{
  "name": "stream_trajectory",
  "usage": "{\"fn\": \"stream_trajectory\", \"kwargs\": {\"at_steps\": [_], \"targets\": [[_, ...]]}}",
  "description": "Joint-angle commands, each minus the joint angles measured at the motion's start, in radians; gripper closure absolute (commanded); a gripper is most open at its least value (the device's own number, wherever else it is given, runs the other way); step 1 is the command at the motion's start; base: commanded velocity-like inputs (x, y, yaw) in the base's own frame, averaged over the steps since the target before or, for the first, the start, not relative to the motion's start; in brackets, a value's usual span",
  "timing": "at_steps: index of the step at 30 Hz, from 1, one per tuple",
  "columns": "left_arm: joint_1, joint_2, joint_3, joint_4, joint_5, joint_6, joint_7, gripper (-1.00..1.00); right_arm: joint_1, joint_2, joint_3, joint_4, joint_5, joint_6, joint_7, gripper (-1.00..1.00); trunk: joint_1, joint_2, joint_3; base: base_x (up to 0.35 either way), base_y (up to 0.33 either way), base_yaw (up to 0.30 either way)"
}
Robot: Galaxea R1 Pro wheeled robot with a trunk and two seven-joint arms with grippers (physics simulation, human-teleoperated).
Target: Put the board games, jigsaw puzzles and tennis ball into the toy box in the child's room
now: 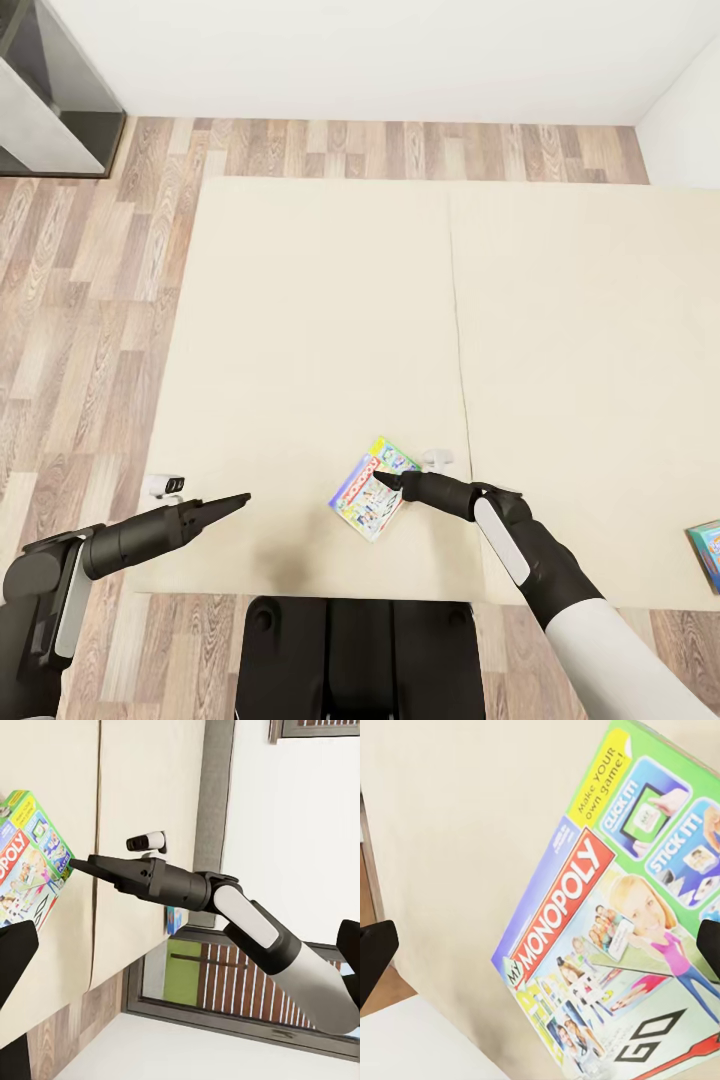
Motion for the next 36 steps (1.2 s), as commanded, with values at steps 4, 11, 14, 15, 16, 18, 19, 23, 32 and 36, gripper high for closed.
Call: {"fn": "stream_trajectory", "kwargs": {"at_steps": [4, 11, 14, 15, 16, 18, 19, 23, 32, 36], "targets": [[0.0, 0.0, 0.0, 0.0, 0.0, 0.011, -0.004, -1.0, 0.0, -0.001, 0.001, -0.001, -0.007, 0.005, -0.001, -1.0, 0.001, -0.001, -0.001, 0.0, 0.0, 0.0], [0.0, 0.0, 0.0, 0.0, 0.0, 0.011, -0.004, -1.0, 0.0, -0.009, -0.004, -0.002, -0.007, 0.007, 0.003, -1.0, 0.001, -0.001, -0.001, 0.0, 0.0, 0.0], [0.0, 0.0, 0.0, 0.0, 0.0, 0.011, -0.004, -1.0, 0.0, -0.011, -0.004, -0.004, -0.008, 0.007, 0.007, -1.0, 0.001, -0.001, -0.001, 0.0, 0.0, 0.0], [0.0, 0.0, 0.0, 0.0, 0.0, 0.011, -0.004, -1.0, 0.0, -0.011, -0.004, -0.005, -0.007, 0.007, 0.008, -1.0, 0.001, -0.001, -0.001, 0.0, 0.0, 0.0], [0.0, 0.0, 0.0, 0.0, 0.0, 0.011, -0.004, -1.0, 0.0, -0.012, -0.004, -0.007, -0.008, 0.007, 0.008, -1.0, 0.001, -0.001, -0.001, 0.0, 0.0, 0.0], [0.0, 0.0, 0.001, 0.0, 0.0, 0.011, -0.005, -1.0, 0.0, -0.012, -0.005, -0.015, -0.007, 0.009, 0.01, -1.0, 0.001, -0.001, -0.001, 0.0, 0.0, 0.0], [0.0, 0.0, 0.001, 0.0, 0.0, 0.011, -0.006, -1.0, 0.0, -0.012, -0.005, -0.016, -0.007, 0.009, 0.01, -1.0, 0.001, -0.001, -0.001, 0.0, 0.0, 0.0], [0.0, 0.0, 0.002, 0.0, 0.0, 0.01, -0.006, -1.0, 0.0, -0.012, -0.005, -0.018, -0.007, 0.011, 0.01, -1.0, 0.001, -0.001, -0.001, 0.0, 0.0, 0.0], [0.0, 0.0, 0.002, 0.0, 0.0, 0.011, -0.006, -1.0, 0.0, -0.014, -0.006, -0.021, -0.006, 0.013, 0.006, -1.0, 0.001, -0.001, -0.001, 0.0, 0.0, 0.0], [0.0, 0.0, 0.002, 0.0, 0.0, 0.011, -0.006, -1.0, 0.0, -0.015, -0.007, -0.022, -0.006, 0.014, 0.005, -1.0, 0.001, -0.001, -0.001, 0.0, 0.0, 0.0]]}}
